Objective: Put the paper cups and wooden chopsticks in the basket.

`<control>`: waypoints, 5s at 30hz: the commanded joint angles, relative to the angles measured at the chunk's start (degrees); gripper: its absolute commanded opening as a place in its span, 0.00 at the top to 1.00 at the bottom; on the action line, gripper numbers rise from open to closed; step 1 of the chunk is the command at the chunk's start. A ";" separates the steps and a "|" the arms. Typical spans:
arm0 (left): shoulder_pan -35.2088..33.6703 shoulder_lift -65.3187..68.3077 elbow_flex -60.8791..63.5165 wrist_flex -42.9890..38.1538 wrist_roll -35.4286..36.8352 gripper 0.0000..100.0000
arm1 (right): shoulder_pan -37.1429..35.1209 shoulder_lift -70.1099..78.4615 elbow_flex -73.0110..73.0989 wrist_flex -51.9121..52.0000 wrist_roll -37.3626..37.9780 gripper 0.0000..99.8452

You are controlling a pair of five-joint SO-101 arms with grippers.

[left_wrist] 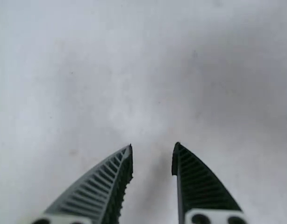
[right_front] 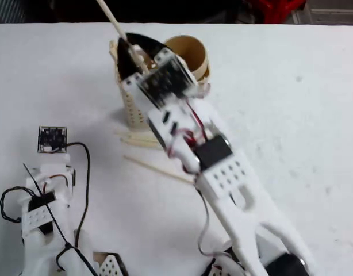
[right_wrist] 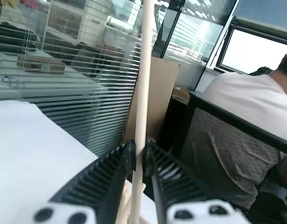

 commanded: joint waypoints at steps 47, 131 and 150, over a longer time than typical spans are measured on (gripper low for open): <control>-0.04 -1.36 -0.35 -0.62 -0.09 0.85 | 3.74 -4.35 3.60 14.64 -15.30 0.92; 19.21 0.22 -82.81 64.09 0.97 0.79 | 30.64 -47.34 51.16 51.82 8.79 0.98; 41.54 65.19 -152.70 64.88 7.03 0.79 | 35.65 -75.03 74.46 47.52 9.05 0.98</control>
